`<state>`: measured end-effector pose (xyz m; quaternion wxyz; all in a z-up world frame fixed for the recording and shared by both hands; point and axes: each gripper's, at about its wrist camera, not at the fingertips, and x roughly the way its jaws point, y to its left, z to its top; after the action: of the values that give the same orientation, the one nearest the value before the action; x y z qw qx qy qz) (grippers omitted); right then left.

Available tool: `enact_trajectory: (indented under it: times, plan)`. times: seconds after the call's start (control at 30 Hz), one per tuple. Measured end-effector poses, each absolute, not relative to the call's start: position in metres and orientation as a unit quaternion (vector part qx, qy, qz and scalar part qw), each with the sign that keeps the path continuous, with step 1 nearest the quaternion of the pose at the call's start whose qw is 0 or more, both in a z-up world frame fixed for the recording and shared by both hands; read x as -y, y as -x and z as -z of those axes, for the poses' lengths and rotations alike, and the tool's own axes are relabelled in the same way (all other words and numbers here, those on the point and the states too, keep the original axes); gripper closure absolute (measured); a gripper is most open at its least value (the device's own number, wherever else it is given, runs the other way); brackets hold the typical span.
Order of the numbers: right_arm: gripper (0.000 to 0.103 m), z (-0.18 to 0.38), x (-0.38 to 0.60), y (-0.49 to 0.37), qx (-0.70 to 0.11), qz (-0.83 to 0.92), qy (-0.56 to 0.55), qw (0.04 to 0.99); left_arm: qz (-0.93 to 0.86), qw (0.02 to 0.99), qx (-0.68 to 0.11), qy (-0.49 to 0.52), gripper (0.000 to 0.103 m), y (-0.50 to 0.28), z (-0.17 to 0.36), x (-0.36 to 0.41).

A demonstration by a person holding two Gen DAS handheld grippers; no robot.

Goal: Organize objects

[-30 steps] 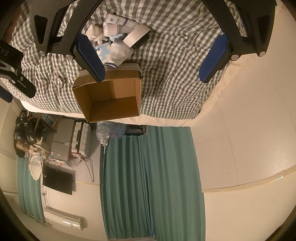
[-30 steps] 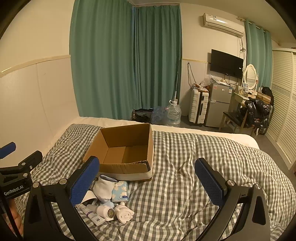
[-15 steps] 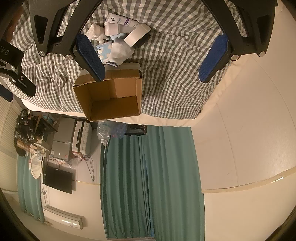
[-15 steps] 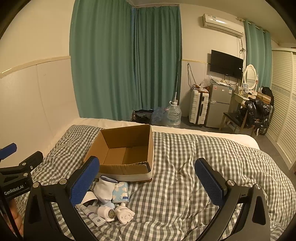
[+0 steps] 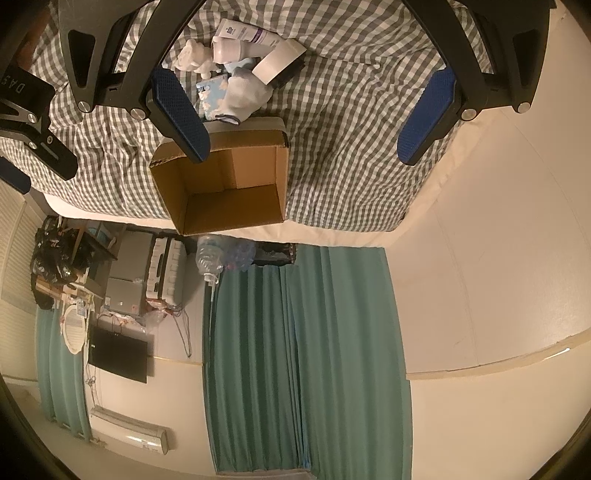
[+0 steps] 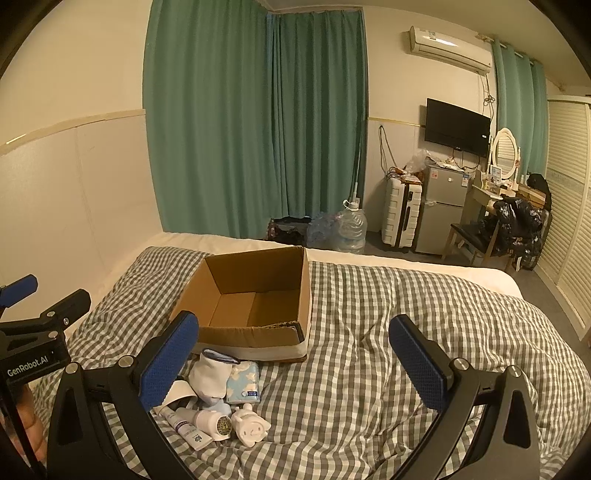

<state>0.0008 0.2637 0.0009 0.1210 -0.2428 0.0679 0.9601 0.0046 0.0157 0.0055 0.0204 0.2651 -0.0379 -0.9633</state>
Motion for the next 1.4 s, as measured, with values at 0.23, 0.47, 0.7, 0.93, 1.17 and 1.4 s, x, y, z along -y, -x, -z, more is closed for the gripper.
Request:
enact_trajectory:
  times: [0.23, 0.47, 0.7, 0.93, 1.17, 1.4]
  plan:
    - [0.0, -0.001, -0.266, 0.0, -0.078, -0.96, 0.244, 0.113, 0.963, 0.02, 0.04, -0.267, 0.0, -0.003, -0.005, -0.017]
    - [0.0, -0.001, -0.263, -0.002, -0.074, -0.962, 0.24, 0.112, 0.965, 0.023, 0.036, -0.26, 0.0, -0.003, -0.008, -0.011]
    - [0.0, 0.009, -0.261, 0.005, -0.072, -0.961, 0.246, 0.104, 0.962, 0.023, 0.033, -0.269, 0.0, 0.004, 0.002, -0.007]
    - [0.0, 0.03, -0.258, 0.021, -0.058, -0.959, 0.263, 0.092, 0.954, 0.016, 0.038, -0.296, 0.0, 0.021, 0.025, -0.007]
    - [0.0, 0.066, -0.269, 0.045, -0.066, -0.946, 0.306, 0.089, 0.936, 0.009, 0.03, -0.351, 0.0, 0.045, 0.065, 0.001]
    - [0.0, 0.096, -0.265, 0.06, -0.059, -0.935, 0.341, 0.074, 0.925, 0.006, 0.037, -0.378, 0.0, 0.053, 0.088, 0.0]
